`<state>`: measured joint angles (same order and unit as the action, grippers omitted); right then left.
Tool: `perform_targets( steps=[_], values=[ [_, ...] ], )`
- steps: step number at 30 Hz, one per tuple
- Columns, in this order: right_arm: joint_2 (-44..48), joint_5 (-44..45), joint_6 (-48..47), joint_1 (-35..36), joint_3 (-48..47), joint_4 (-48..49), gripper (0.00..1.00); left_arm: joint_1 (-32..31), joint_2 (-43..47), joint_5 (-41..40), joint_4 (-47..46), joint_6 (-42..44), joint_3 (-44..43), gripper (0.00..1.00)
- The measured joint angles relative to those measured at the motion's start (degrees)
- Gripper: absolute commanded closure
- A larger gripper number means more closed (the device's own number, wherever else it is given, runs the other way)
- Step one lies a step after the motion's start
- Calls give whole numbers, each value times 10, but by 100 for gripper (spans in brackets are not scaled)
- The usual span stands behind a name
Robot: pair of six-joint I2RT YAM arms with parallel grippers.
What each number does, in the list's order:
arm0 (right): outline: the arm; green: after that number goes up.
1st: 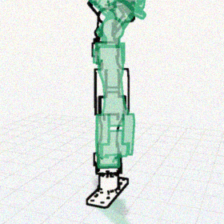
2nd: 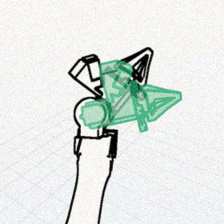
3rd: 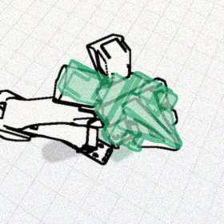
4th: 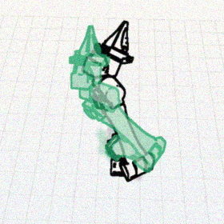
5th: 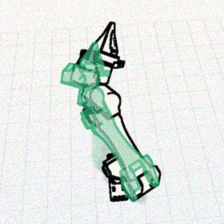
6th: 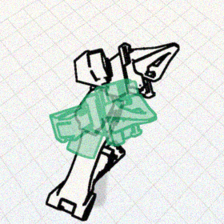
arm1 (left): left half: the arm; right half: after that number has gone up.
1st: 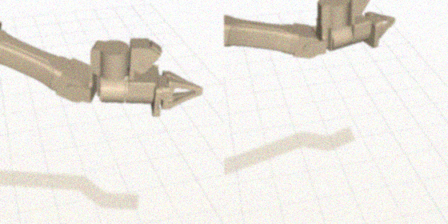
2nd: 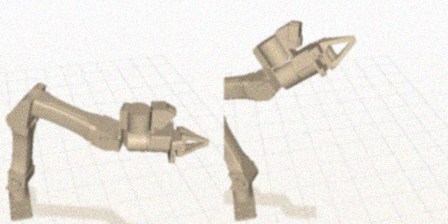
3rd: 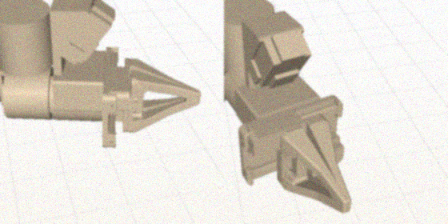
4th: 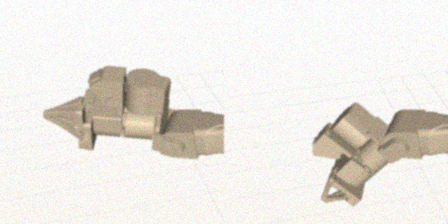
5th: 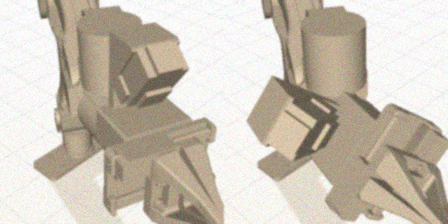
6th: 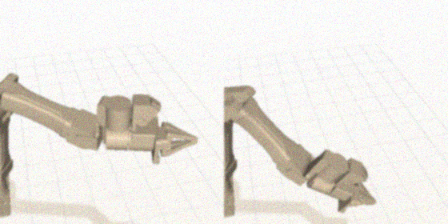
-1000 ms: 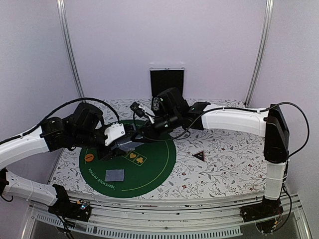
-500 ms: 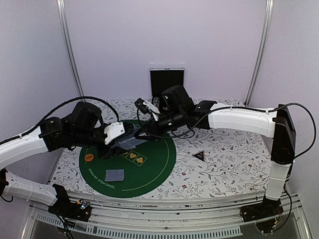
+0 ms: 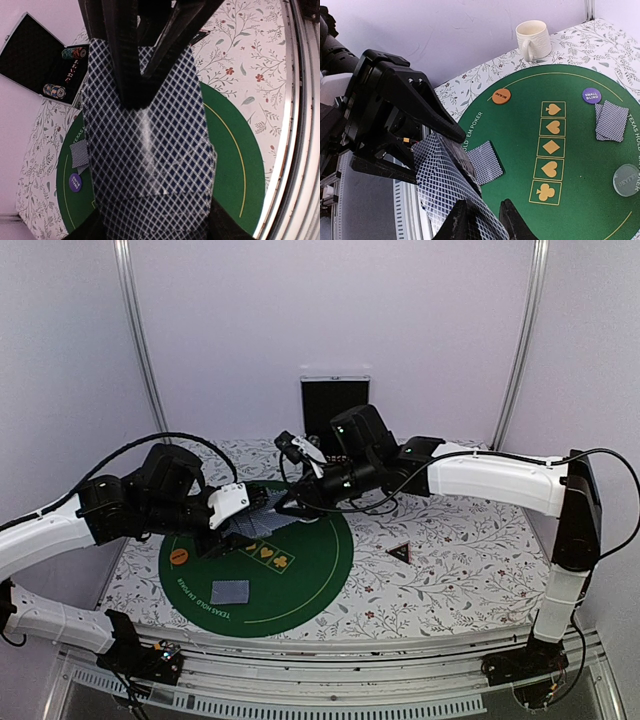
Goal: Distribute texas hold em gaming equipment
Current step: Adjust the poker card at the face-down deck piles, then pick up the poker card from the face-down deck piles.
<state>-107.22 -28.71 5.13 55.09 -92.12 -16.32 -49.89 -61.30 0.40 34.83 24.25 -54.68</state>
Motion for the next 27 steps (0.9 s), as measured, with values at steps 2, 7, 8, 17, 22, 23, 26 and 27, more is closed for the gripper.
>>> perform_targets(
  steps=[2,7,8,17,22,23,26,27],
  values=[
    [0,0,0,0,0,-2,80,0,0,0,-1,0,0,45],
    [5,3,0,0,8,-5,86,0,0,0,-1,2,0,45],
    [7,3,0,0,9,-7,86,0,0,0,-1,2,0,45],
    [22,12,-2,0,10,-22,91,0,0,0,-1,2,0,45],
    [30,14,-3,0,10,-30,97,0,2,0,-1,2,0,45],
    [31,15,-4,0,10,-30,97,0,2,-1,-1,2,0,46],
    [34,16,-5,0,10,-33,98,0,2,0,-1,2,0,46],
    [36,16,-6,0,11,-34,98,0,2,0,-1,2,0,45]
  ],
)
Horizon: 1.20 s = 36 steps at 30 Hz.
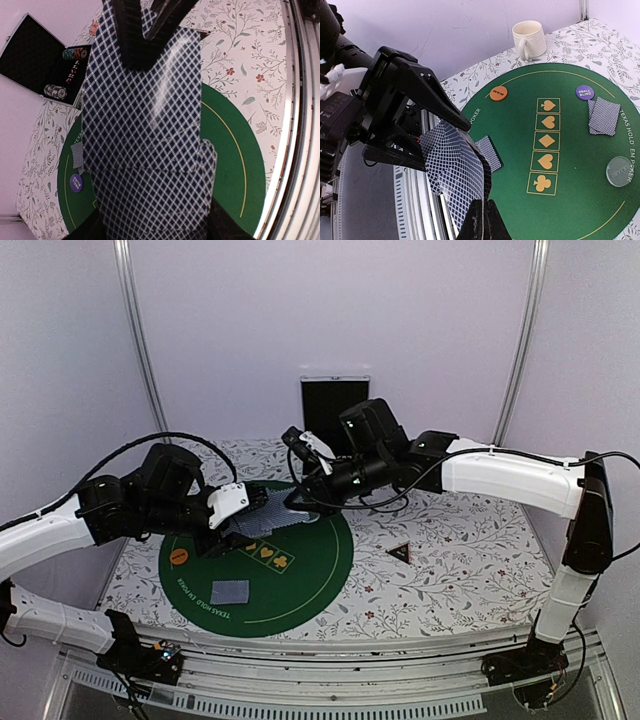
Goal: Distribute texas hold em gaming equipment
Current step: Pick up the poker card from the face-down deck piles, then distribute the poker card in the big blind area.
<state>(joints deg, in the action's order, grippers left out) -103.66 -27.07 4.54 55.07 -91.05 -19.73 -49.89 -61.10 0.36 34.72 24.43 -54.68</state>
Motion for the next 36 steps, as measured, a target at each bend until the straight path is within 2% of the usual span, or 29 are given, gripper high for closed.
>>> perform_targets(
  steps=[11,22,27,31,33,36],
  values=[
    [32,-14,-14,0,5,-5,98,0,0,0,-1,0,0,45],
    [110,-31,-4,-28,60,35,98,0,0,0,-1,0,0,45],
    [198,-6,76,-102,160,107,98,0,0,0,-1,0,0,45],
    [270,96,168,-162,262,165,98,0,0,0,-1,0,0,45],
    [273,128,215,-166,313,200,98,0,0,0,-1,0,0,45],
    [214,133,275,-147,351,236,98,0,0,0,-1,0,0,45]
  ],
)
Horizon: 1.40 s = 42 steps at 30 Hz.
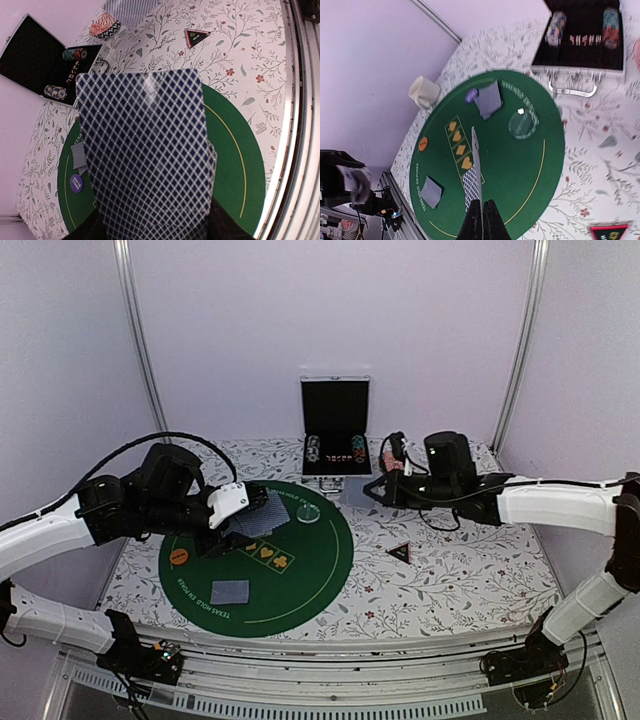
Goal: Distribute texas hold em gaming equipment
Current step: Distribute the poker card in the big blind area.
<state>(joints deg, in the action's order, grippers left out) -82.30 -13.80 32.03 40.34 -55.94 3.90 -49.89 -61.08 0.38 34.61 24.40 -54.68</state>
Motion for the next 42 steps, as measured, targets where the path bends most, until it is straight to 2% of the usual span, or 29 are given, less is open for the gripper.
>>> perform_targets(
  steps=[5,10,15,22,28,29,33,38,42],
  values=[
    [-196,-57,65,77,-45,50,98,0,0,0,0,0,0,45],
    [-392,-189,145,151,-181,154,98,0,0,0,0,0,0,45],
    [-502,-272,217,181,-292,211,98,0,1,0,0,0,0,46],
    [-596,-321,296,186,-384,240,96,0,0,0,0,0,0,45],
    [-627,-337,339,193,-402,239,82,0,0,0,0,0,0,46],
    [-628,-340,343,194,-402,238,77,0,0,0,0,0,0,45],
    [-628,-349,353,197,-402,236,69,0,0,0,0,0,0,46],
    [-628,-349,351,197,-402,225,54,0,0,0,0,0,0,45],
    [-627,-351,337,197,-401,200,48,0,1,-1,0,0,0,45]
  ],
)
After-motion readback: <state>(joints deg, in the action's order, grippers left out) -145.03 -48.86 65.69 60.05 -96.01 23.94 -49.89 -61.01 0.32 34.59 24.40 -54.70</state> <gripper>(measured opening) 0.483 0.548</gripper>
